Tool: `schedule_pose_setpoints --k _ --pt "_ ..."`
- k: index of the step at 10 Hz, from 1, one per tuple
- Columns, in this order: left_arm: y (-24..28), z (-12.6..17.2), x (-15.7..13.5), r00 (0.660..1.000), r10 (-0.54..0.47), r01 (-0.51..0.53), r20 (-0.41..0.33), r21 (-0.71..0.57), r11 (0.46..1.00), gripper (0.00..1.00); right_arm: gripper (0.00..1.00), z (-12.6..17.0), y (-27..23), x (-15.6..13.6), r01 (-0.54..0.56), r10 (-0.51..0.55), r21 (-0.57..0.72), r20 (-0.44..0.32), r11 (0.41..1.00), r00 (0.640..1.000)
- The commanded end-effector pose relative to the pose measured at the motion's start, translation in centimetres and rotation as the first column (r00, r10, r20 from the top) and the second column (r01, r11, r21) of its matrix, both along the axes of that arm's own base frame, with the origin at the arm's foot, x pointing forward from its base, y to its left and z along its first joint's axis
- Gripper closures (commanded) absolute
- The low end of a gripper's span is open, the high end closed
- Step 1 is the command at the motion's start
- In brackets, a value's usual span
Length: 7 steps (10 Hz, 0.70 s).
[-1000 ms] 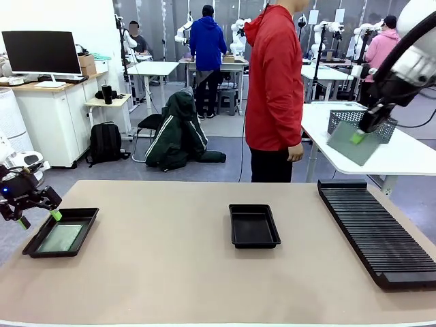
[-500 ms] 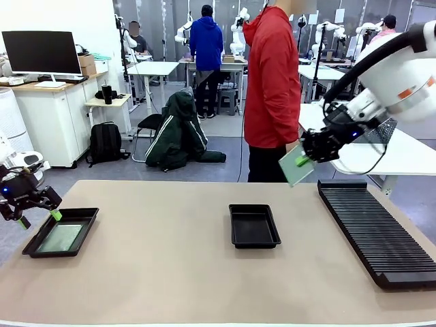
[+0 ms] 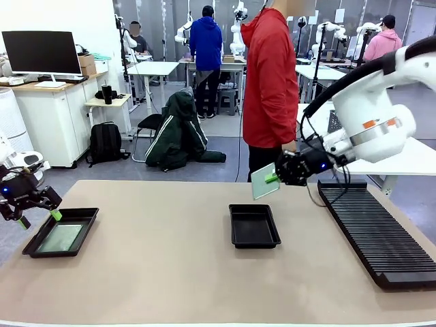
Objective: Inspect and transfer BCBs to ESD trays.
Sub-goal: Pick up the Blank PCB from the PCB Rack and place it in the right ESD tray.
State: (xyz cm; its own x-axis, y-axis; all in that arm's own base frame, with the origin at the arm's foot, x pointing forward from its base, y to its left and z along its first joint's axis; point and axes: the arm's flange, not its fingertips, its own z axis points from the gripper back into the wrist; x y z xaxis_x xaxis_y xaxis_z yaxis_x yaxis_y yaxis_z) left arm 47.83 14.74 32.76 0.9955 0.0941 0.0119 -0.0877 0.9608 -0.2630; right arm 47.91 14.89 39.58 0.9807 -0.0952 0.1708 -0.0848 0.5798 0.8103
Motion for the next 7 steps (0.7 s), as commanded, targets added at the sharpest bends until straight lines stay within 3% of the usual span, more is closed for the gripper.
schedule_pose_setpoints --k 1,7 --pt "0.0 -0.1 0.0 1.000 -0.002 0.003 0.009 -0.006 1.000 0.00 0.97 -3.5 1.5 0.3 -0.030 0.030 0.011 0.025 0.999 0.999" --pt "0.0 -0.1 0.0 1.000 -0.002 0.003 0.009 -0.006 1.000 0.00 0.97 -9.4 3.3 0.3 0.014 -0.014 -0.013 0.004 1.000 1.000"
